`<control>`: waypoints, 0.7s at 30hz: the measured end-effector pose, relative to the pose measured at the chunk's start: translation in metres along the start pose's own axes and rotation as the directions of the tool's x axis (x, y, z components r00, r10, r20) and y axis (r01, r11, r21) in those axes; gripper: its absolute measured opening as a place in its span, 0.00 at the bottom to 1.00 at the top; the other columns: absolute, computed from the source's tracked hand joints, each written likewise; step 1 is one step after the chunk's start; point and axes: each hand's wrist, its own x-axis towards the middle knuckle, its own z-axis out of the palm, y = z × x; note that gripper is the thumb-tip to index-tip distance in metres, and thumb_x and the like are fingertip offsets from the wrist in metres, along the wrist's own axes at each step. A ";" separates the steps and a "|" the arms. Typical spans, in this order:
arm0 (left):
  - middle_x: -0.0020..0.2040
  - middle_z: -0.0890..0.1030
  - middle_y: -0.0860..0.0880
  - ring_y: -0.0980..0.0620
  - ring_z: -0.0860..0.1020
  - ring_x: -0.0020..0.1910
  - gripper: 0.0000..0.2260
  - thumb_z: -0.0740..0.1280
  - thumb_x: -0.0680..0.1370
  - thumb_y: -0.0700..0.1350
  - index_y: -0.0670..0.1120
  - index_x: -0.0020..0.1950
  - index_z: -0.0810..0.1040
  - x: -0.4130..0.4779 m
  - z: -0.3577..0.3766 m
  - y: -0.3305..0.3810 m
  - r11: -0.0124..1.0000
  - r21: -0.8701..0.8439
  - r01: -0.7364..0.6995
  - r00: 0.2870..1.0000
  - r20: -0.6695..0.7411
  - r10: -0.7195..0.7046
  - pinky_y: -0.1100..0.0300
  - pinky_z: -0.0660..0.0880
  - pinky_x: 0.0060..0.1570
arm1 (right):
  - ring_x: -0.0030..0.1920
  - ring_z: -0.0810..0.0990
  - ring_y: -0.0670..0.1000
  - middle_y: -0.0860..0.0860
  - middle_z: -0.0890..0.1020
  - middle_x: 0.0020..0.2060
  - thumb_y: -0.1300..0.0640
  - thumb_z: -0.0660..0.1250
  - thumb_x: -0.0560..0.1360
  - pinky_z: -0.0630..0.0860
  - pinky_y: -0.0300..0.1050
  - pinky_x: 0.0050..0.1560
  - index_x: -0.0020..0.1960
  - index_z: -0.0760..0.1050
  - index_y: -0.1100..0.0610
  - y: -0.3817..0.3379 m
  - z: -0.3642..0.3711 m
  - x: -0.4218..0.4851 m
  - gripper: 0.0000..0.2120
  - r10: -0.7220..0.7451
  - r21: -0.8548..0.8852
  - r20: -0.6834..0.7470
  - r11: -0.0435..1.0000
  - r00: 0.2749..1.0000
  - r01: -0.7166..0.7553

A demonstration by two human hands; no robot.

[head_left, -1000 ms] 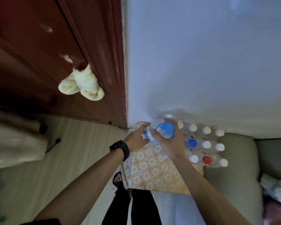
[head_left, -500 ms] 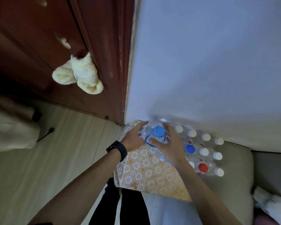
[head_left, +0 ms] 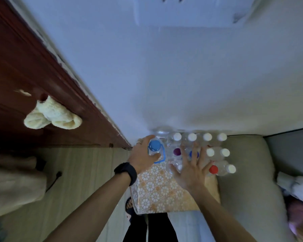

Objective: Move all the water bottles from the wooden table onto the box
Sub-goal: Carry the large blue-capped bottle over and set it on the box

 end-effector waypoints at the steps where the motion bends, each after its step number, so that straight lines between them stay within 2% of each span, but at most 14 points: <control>1: 0.74 0.68 0.48 0.45 0.70 0.71 0.32 0.71 0.78 0.54 0.57 0.77 0.60 0.001 0.004 0.000 0.999 0.050 -0.017 1.000 -0.016 0.018 0.53 0.71 0.68 | 0.78 0.27 0.63 0.54 0.35 0.81 0.25 0.54 0.74 0.40 0.81 0.70 0.81 0.45 0.39 0.000 0.003 0.000 0.42 0.008 -0.013 0.005 1.000 1.000 -0.008; 4: 0.77 0.65 0.47 0.46 0.68 0.73 0.31 0.71 0.79 0.52 0.58 0.78 0.60 0.001 0.012 0.001 0.997 0.070 -0.023 0.998 -0.058 0.027 0.52 0.70 0.70 | 0.80 0.40 0.66 0.56 0.42 0.82 0.28 0.53 0.75 0.40 0.82 0.70 0.81 0.46 0.40 0.002 0.006 0.001 0.40 0.009 -0.019 0.022 1.000 1.000 -0.008; 6: 0.74 0.68 0.48 0.47 0.74 0.67 0.30 0.72 0.77 0.51 0.58 0.76 0.63 -0.001 0.014 0.003 0.994 0.099 -0.044 0.996 -0.069 0.051 0.58 0.72 0.62 | 0.81 0.42 0.65 0.57 0.41 0.82 0.29 0.52 0.75 0.38 0.81 0.70 0.82 0.44 0.41 0.003 0.007 0.003 0.40 0.001 -0.039 0.040 0.999 0.999 0.001; 9: 0.69 0.73 0.50 0.49 0.76 0.62 0.25 0.73 0.77 0.49 0.57 0.71 0.69 0.003 0.010 0.002 0.994 0.087 -0.064 0.991 -0.110 0.074 0.64 0.70 0.54 | 0.81 0.40 0.63 0.52 0.34 0.81 0.31 0.57 0.75 0.30 0.76 0.70 0.82 0.46 0.42 0.005 0.009 0.002 0.41 0.005 -0.032 0.008 0.999 1.000 -0.005; 13: 0.64 0.78 0.52 0.50 0.77 0.59 0.21 0.74 0.76 0.47 0.57 0.67 0.73 0.009 0.004 0.006 0.993 0.065 -0.098 0.977 -0.181 0.108 0.63 0.70 0.52 | 0.80 0.36 0.62 0.53 0.34 0.81 0.32 0.60 0.75 0.29 0.75 0.70 0.82 0.49 0.43 0.004 0.008 0.002 0.42 -0.014 0.003 -0.012 1.000 1.000 0.014; 15: 0.62 0.79 0.52 0.51 0.78 0.56 0.20 0.74 0.75 0.47 0.57 0.65 0.75 0.011 0.006 0.010 0.992 0.051 -0.118 0.969 -0.212 0.126 0.62 0.71 0.50 | 0.80 0.35 0.62 0.53 0.34 0.81 0.32 0.60 0.75 0.26 0.74 0.68 0.82 0.51 0.45 0.004 0.006 0.002 0.41 -0.024 -0.001 -0.026 1.000 0.999 0.024; 17: 0.62 0.79 0.53 0.52 0.78 0.55 0.19 0.74 0.75 0.48 0.58 0.64 0.75 0.016 0.010 0.014 0.989 0.054 -0.137 0.962 -0.232 0.146 0.62 0.72 0.49 | 0.80 0.33 0.61 0.52 0.31 0.80 0.31 0.56 0.76 0.23 0.73 0.66 0.83 0.48 0.45 0.004 0.005 0.002 0.40 -0.031 -0.019 -0.013 0.999 0.999 0.031; 21: 0.62 0.77 0.52 0.54 0.75 0.51 0.21 0.75 0.75 0.49 0.58 0.65 0.73 0.025 0.012 0.021 0.981 0.105 -0.165 0.965 -0.187 0.182 0.63 0.70 0.49 | 0.78 0.27 0.60 0.51 0.25 0.77 0.31 0.54 0.77 0.25 0.74 0.67 0.83 0.43 0.44 0.004 0.001 0.004 0.40 -0.025 -0.020 0.034 0.999 0.999 0.026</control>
